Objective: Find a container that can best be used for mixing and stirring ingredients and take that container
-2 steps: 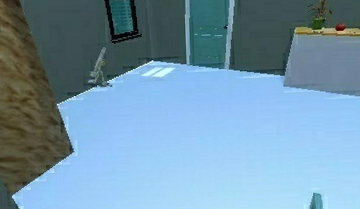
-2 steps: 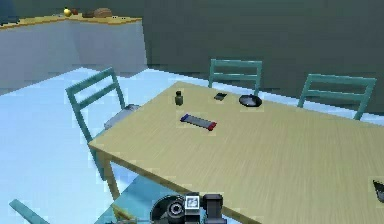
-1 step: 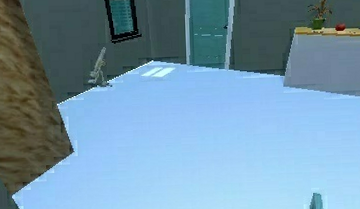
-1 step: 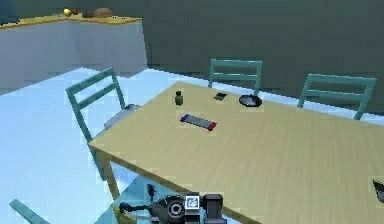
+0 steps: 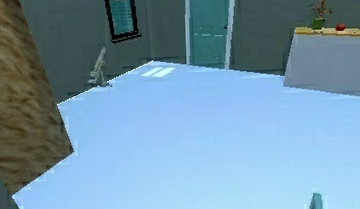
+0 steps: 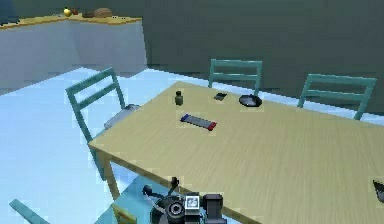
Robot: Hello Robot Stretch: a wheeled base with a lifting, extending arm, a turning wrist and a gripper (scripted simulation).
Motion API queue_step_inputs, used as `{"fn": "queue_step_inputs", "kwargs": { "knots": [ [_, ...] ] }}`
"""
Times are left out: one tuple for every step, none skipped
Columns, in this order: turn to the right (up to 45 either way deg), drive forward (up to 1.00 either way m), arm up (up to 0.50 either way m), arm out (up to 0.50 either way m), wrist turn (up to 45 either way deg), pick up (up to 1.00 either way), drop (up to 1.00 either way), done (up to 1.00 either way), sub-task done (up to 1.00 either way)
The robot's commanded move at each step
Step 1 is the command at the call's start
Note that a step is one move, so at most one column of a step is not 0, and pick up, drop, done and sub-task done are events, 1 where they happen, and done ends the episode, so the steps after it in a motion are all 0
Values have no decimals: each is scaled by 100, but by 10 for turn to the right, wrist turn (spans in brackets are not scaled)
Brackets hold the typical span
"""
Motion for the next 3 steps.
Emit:
{"fn": "queue_step_inputs", "kwargs": {
  "knots": [
    [0, 0, -30, 0, 0, 0, 0, 0, 0],
    [0, 0, 0, 0, 0, 100, 0, 0, 0],
    [0, 0, 10, 0, 0, 0, 0, 0, 0]
  ]
}}
